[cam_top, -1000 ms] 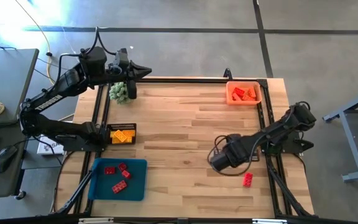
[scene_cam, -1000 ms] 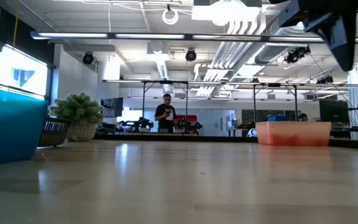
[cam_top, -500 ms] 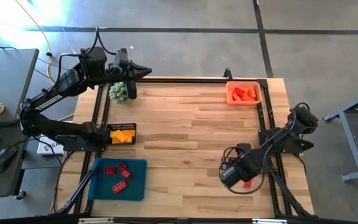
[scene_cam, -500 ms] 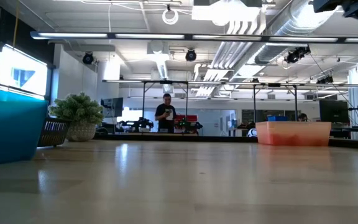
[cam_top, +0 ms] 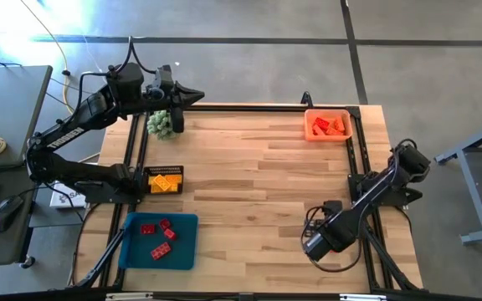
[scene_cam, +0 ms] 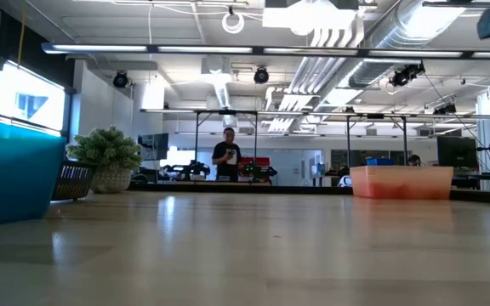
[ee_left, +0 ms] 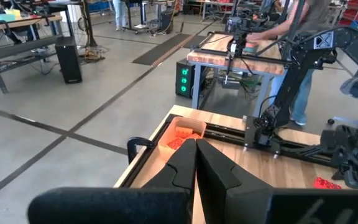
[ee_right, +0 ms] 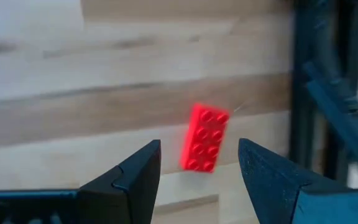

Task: Sort & place blocks by color
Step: Put the red game piece into the blue bin

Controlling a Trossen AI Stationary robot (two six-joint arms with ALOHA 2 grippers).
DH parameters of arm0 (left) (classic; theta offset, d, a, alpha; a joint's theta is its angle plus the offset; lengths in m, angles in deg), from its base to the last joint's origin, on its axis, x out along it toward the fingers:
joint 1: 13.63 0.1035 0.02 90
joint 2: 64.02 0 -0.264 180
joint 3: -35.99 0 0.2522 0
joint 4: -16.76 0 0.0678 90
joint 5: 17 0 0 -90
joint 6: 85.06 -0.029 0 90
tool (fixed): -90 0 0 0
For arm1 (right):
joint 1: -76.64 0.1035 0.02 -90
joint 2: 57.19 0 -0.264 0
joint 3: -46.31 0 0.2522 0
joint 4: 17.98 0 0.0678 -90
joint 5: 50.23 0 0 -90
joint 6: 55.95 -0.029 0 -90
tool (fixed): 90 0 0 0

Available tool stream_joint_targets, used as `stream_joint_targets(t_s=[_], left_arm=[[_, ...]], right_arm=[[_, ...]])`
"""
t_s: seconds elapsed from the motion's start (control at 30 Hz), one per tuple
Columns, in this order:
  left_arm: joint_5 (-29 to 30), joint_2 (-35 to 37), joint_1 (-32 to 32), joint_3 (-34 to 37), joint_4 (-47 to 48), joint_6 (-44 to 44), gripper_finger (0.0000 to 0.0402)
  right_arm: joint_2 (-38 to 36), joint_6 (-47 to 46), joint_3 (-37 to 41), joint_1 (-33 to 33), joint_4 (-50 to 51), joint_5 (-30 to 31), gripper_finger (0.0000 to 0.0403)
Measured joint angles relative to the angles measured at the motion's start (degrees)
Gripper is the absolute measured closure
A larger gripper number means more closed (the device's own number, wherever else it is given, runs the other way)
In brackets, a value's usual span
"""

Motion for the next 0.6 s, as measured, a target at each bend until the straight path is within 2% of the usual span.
stream_joint_targets(t_s=[0.2, 0.37, 0.47, 0.6], left_arm=[[0.01, 0.0, 0.0, 0.0, -0.31, 0.57, 0.0401], [0.01, 0.0, 0.0, 0.0, -0.61, 0.59, 0.0401], [0.03, 0.0, 0.0, 0.0, -0.63, 1.06, 0.0401], [0.05, -0.01, 0.0, 0.0, -0.79, 1.46, 0.0401]], right_arm=[[0.02, -1.45, 6.71, 1.48, -12.08, -3.18, 0.0201], [0.02, -2.69, 9.47, 2.4, -13.33, -8.36, 0.0201], [0.02, -2.8, 10.36, 3.01, -13.96, -9.81, 0.0201], [0.02, -2.81, 12.96, 3.43, -19.62, -9.71, 0.0201]])
